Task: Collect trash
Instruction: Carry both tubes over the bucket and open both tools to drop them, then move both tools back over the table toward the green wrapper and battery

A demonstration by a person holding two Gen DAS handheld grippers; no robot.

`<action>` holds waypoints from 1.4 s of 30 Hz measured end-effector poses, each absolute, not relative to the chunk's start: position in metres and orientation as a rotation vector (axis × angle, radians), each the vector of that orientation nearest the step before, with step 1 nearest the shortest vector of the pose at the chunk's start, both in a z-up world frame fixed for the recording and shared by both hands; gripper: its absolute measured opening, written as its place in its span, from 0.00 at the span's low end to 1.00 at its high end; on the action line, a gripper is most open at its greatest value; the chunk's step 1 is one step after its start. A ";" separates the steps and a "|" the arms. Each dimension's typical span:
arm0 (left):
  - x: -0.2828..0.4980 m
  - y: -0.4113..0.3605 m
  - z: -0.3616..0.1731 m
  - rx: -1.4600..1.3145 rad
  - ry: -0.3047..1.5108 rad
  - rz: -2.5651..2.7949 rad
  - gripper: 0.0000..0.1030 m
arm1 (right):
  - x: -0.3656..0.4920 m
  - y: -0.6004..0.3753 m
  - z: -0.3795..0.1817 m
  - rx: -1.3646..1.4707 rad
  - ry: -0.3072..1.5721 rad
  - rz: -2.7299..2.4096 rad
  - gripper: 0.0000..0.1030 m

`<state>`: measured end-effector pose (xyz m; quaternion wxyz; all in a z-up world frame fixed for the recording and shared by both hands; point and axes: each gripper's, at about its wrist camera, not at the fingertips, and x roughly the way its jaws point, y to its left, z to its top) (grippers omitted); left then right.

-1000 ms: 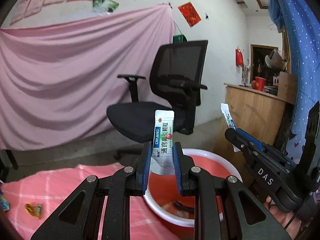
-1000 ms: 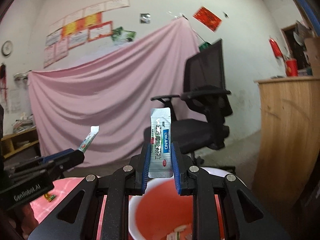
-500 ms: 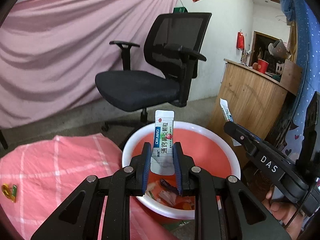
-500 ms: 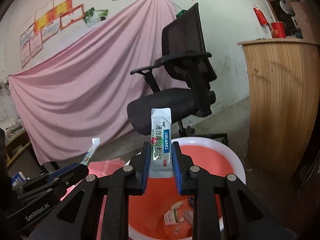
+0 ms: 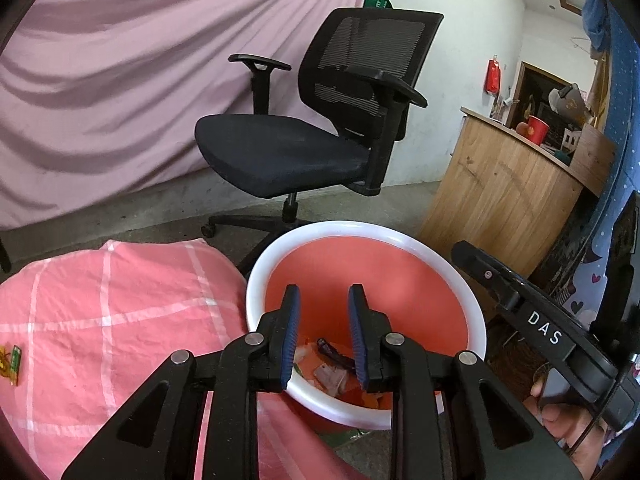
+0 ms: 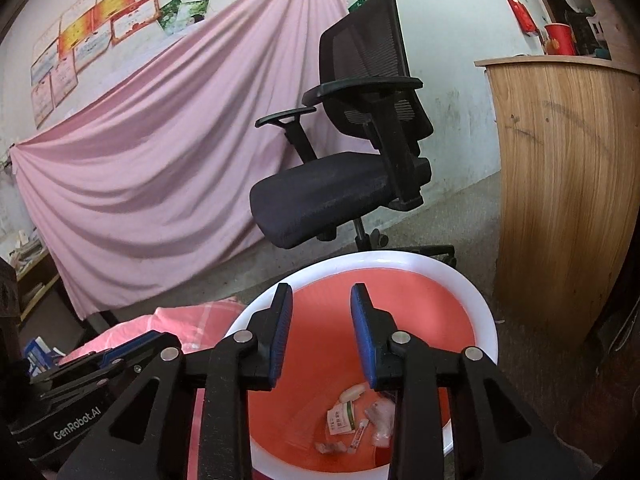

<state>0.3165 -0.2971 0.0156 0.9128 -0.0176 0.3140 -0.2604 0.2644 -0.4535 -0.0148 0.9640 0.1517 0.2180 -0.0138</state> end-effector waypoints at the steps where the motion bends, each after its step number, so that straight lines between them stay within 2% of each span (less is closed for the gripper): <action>1: 0.316 -0.295 0.016 -0.039 0.643 -0.530 0.23 | 0.264 -0.453 -0.015 0.306 0.441 -0.026 0.28; 6: 0.311 -0.278 0.022 -0.063 0.616 -0.495 0.32 | 0.264 -0.447 -0.011 0.292 0.425 -0.012 0.30; 8: 0.307 -0.266 0.028 -0.074 0.594 -0.470 0.33 | 0.263 -0.442 -0.007 0.284 0.406 -0.004 0.33; 10: 0.303 -0.255 0.033 -0.081 0.574 -0.445 0.35 | 0.261 -0.437 -0.003 0.281 0.388 0.008 0.40; 17: 0.284 -0.201 0.052 -0.111 0.481 -0.299 0.57 | 0.261 -0.403 0.014 0.261 0.326 0.084 0.52; 18: 0.281 -0.192 0.054 -0.119 0.465 -0.273 0.65 | 0.261 -0.396 0.017 0.253 0.316 0.099 0.57; 19: 0.277 -0.184 0.055 -0.129 0.449 -0.251 0.70 | 0.261 -0.390 0.019 0.247 0.305 0.111 0.67; 21: 0.272 -0.166 0.058 -0.154 0.417 -0.208 0.90 | 0.258 -0.378 0.024 0.239 0.269 0.131 0.82; 23: 0.263 -0.143 0.060 -0.182 0.377 -0.155 0.96 | 0.256 -0.365 0.029 0.236 0.232 0.152 0.90; 25: 0.257 -0.127 0.060 -0.197 0.344 -0.106 0.97 | 0.255 -0.354 0.032 0.230 0.204 0.168 0.99; 26: 0.253 -0.117 0.060 -0.200 0.330 -0.079 0.97 | 0.255 -0.348 0.033 0.227 0.191 0.177 1.00; 36: 0.209 -0.051 0.050 -0.166 0.235 0.100 0.97 | 0.245 -0.285 0.035 0.142 0.063 0.359 1.00; 42: 0.184 -0.021 0.034 -0.125 0.243 0.168 0.97 | 0.247 -0.249 0.024 0.091 0.094 0.446 1.00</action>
